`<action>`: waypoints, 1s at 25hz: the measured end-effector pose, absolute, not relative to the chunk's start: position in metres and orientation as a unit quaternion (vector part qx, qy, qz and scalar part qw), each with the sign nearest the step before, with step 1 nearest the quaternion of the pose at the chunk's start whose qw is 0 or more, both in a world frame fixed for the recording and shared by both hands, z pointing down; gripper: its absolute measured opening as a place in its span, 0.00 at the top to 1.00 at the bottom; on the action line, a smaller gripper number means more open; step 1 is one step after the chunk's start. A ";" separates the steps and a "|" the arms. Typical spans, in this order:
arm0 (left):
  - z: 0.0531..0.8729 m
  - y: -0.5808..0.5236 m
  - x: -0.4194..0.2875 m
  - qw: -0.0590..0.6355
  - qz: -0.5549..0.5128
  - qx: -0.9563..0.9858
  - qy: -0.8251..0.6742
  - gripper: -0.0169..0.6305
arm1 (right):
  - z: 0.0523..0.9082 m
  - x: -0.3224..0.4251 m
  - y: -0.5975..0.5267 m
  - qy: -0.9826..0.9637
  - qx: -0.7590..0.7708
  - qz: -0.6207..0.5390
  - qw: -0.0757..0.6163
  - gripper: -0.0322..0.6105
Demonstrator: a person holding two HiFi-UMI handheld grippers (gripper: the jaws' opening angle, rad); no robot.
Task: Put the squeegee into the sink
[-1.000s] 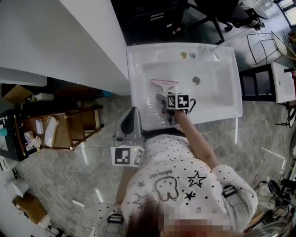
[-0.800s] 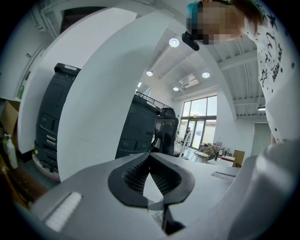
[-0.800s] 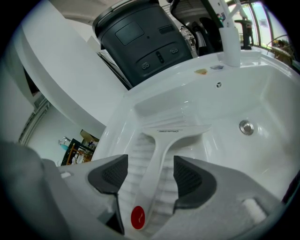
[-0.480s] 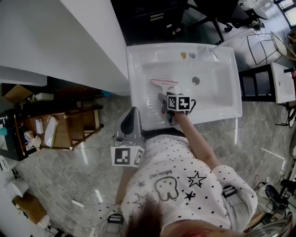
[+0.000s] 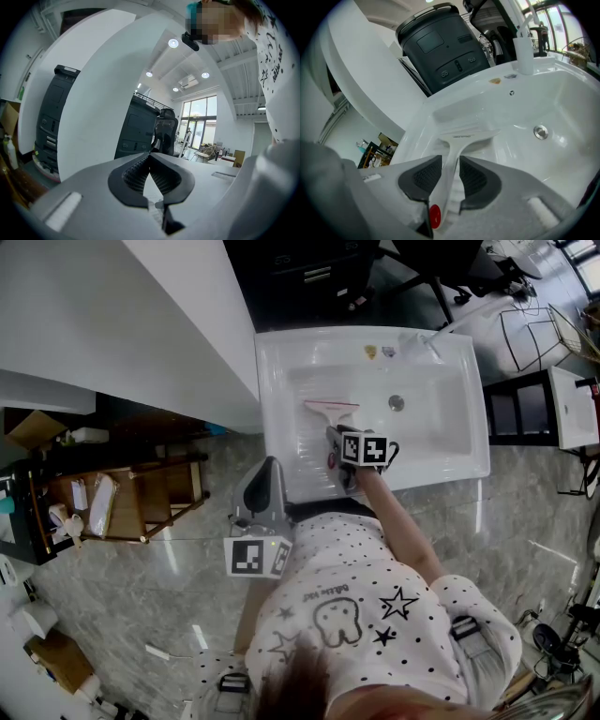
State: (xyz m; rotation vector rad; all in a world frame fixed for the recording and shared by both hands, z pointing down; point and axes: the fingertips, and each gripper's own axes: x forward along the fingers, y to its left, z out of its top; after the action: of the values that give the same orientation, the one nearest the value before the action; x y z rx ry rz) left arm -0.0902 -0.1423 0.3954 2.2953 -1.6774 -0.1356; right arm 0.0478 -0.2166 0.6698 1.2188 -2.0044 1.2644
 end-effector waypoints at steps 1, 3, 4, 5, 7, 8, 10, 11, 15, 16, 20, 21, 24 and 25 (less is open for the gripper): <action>0.395 -0.142 -0.090 0.147 -0.047 0.798 -0.583 0.98 | 0.670 0.048 -0.217 -0.731 0.445 0.461 0.235 0.77; 0.395 -0.142 -0.089 0.146 -0.047 0.798 -0.583 0.98 | 0.670 0.050 -0.217 -0.731 0.445 0.463 0.232 0.76; 0.395 -0.141 -0.089 0.146 -0.047 0.798 -0.582 0.98 | 0.670 0.051 -0.217 -0.730 0.445 0.464 0.231 0.76; 0.395 -0.141 -0.088 0.146 -0.047 0.799 -0.582 0.98 | 0.669 0.051 -0.217 -0.730 0.444 0.466 0.229 0.76; 0.395 -0.141 -0.087 0.146 -0.047 0.800 -0.580 0.98 | 0.667 0.052 -0.216 -0.731 0.443 0.468 0.223 0.77; 0.395 -0.140 -0.087 0.145 -0.047 0.800 -0.580 0.98 | 0.664 0.053 -0.216 -0.732 0.444 0.468 0.220 0.77; 0.395 -0.140 -0.085 0.145 -0.047 0.801 -0.579 0.98 | 0.660 0.056 -0.217 -0.734 0.449 0.461 0.216 0.78; 0.395 -0.140 -0.084 0.145 -0.047 0.801 -0.578 0.98 | 0.657 0.059 -0.218 -0.735 0.454 0.455 0.214 0.81; 0.394 -0.138 -0.082 0.144 -0.050 0.804 -0.575 0.98 | 0.648 0.067 -0.222 -0.737 0.475 0.432 0.210 0.96; 0.394 -0.138 -0.081 0.144 -0.050 0.805 -0.574 0.98 | 0.646 0.067 -0.223 -0.739 0.477 0.428 0.208 0.96; 0.392 -0.136 -0.081 0.142 -0.053 0.807 -0.570 0.98 | 0.631 0.066 -0.226 -0.757 0.479 0.403 0.185 0.96; 0.392 -0.135 -0.081 0.141 -0.054 0.808 -0.570 0.98 | 0.626 0.064 -0.228 -0.765 0.478 0.393 0.180 0.96; 0.392 -0.134 -0.083 0.141 -0.054 0.808 -0.569 0.98 | 0.612 0.060 -0.230 -0.781 0.476 0.367 0.170 0.96; 0.392 -0.134 -0.083 0.140 -0.055 0.809 -0.568 0.98 | 0.607 0.060 -0.231 -0.784 0.477 0.360 0.167 0.96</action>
State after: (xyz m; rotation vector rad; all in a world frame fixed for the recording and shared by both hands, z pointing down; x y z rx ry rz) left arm -0.0832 -0.1342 0.3918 2.3361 -1.6418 -0.1583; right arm 0.0598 -0.2307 0.6075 1.3567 -2.2321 1.0232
